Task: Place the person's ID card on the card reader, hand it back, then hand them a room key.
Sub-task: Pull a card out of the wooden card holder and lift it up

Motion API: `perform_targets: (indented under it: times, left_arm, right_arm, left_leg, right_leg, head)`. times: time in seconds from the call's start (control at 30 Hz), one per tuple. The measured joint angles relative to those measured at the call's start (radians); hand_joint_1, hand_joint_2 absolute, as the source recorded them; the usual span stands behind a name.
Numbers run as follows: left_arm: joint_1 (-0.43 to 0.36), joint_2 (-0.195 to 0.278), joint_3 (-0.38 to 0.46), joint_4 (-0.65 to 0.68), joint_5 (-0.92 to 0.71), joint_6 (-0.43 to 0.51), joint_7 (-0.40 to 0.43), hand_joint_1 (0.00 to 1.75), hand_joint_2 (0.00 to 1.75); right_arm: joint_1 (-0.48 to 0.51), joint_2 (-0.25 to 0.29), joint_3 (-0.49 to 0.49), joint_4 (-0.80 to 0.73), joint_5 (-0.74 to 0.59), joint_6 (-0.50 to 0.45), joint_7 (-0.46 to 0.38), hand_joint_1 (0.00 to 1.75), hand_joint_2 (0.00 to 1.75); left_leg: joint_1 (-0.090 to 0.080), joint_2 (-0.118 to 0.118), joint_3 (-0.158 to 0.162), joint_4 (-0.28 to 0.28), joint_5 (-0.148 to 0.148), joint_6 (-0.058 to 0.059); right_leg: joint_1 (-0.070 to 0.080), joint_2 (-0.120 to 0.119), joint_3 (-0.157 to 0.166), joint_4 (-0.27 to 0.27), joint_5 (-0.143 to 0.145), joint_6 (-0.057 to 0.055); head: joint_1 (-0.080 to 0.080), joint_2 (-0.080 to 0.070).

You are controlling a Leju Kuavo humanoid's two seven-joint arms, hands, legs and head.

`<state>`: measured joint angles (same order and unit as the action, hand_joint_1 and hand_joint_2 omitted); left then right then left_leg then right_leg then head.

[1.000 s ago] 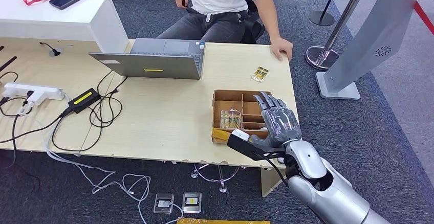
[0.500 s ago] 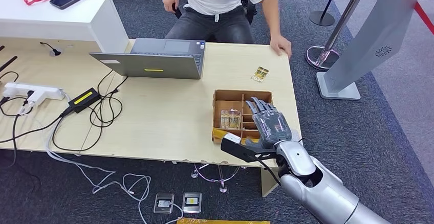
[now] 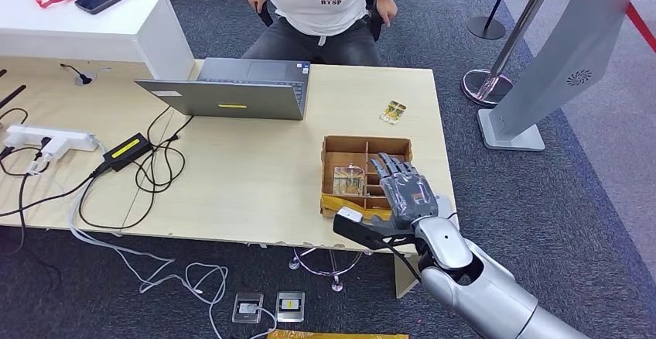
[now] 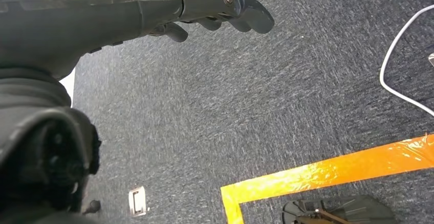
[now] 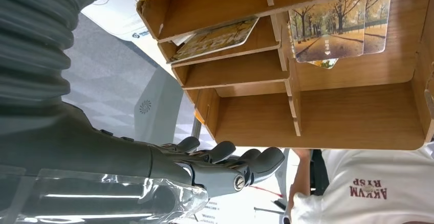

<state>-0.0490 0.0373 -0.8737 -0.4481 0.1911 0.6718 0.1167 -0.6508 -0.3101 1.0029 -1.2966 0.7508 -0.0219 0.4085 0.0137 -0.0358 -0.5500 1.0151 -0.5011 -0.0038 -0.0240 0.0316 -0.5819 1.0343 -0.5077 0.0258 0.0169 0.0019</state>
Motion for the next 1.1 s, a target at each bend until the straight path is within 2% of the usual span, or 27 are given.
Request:
perform_targets:
  times: [1.1]
  left_arm:
    - [0.021,-0.003,0.038,-0.025,-0.022,0.0,0.027,0.0,0.0]
  right_arm:
    - [-0.006,0.003,0.016,0.104,-0.034,-0.036,-0.018,0.0,1.75]
  left_leg:
    - [0.0,0.0,0.0,0.0,0.0,0.0]
  right_leg:
    - [0.0,0.0,0.0,0.0,0.0,0.0]
  head:
    - [0.0,0.0]
